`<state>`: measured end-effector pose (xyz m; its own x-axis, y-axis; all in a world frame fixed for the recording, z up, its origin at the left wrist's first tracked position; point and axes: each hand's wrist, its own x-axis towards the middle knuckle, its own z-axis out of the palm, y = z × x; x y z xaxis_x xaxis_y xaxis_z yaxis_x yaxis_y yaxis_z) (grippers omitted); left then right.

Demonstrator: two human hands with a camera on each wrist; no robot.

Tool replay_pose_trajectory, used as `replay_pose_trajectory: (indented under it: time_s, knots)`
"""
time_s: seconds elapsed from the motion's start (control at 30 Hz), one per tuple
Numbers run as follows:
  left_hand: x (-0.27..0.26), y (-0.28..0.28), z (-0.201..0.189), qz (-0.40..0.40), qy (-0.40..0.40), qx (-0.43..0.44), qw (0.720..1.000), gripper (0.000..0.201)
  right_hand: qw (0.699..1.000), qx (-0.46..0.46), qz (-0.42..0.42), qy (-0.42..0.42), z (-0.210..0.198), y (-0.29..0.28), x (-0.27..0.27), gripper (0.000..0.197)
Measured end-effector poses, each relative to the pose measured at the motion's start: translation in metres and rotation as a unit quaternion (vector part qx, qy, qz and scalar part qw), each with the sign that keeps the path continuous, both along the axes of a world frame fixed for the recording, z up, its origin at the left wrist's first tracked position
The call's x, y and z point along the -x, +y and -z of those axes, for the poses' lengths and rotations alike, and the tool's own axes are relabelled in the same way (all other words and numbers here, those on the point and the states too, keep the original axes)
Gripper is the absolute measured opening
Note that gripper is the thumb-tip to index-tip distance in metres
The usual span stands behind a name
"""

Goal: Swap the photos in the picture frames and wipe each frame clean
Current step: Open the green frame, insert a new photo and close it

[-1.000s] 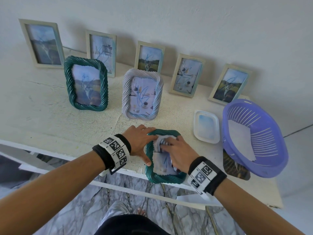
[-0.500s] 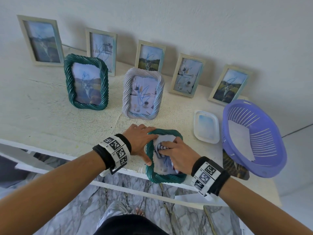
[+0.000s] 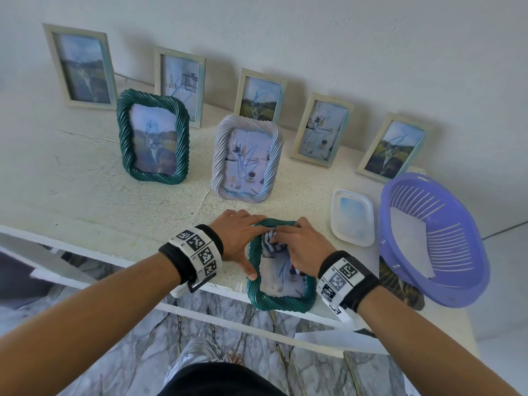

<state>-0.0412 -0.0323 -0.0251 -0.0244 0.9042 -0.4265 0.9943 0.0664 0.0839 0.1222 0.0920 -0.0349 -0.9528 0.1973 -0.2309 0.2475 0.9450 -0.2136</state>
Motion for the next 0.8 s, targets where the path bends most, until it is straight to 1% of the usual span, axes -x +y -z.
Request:
replay_pose_trajectory:
  time_s: [0.07, 0.2, 0.23, 0.27, 0.33, 0.4, 0.47, 0.53, 0.6, 0.7, 0.8]
  knots:
    - [0.0, 0.0, 0.0, -0.004, -0.002, 0.0, 1.0, 0.118, 1.0, 0.0, 0.01, 0.01, -0.003, -0.006, 0.004, 0.047]
    - [0.0, 0.0, 0.001, -0.007, -0.005, -0.003, 1.0, 0.116, 0.997, 0.046, -0.056, 0.002, -0.01, -0.015, -0.013, 0.041]
    - [0.0, 0.0, 0.001, -0.006, -0.005, -0.001, 1.0, 0.116, 0.997, 0.036, -0.064, -0.006, -0.01, -0.01, -0.014, 0.041]
    - [0.0, 0.001, 0.0, -0.005, -0.004, 0.0, 1.0, 0.116, 0.998, 0.02, -0.055, -0.017, -0.007, -0.002, -0.014, 0.042]
    - [0.0, 0.001, -0.001, -0.004, -0.001, 0.001, 1.0, 0.116, 1.0, -0.017, -0.001, -0.021, -0.002, 0.014, -0.01, 0.046]
    - [-0.001, 0.001, -0.002, -0.005, 0.001, 0.005, 1.0, 0.116, 0.999, -0.039, 0.02, -0.024, 0.002, 0.012, -0.007, 0.048]
    - [-0.001, 0.002, -0.001, -0.006, 0.002, 0.007, 1.0, 0.116, 0.998, -0.054, -0.02, -0.022, 0.008, -0.004, -0.013, 0.044]
    - [0.0, 0.001, 0.0, -0.007, 0.0, 0.004, 1.0, 0.116, 0.996, -0.046, -0.065, -0.026, 0.013, -0.02, -0.029, 0.043]
    - [0.0, 0.001, -0.001, -0.005, 0.0, 0.007, 1.0, 0.116, 0.996, -0.037, -0.073, -0.035, 0.01, -0.025, -0.04, 0.045]
    - [-0.001, 0.001, -0.002, 0.0, 0.003, 0.004, 1.0, 0.115, 0.997, -0.056, -0.038, -0.041, -0.002, -0.01, -0.033, 0.047]
    - [-0.001, 0.001, -0.003, 0.001, 0.008, 0.003, 1.0, 0.114, 0.995, -0.09, -0.003, -0.03, -0.003, 0.001, -0.02, 0.046]
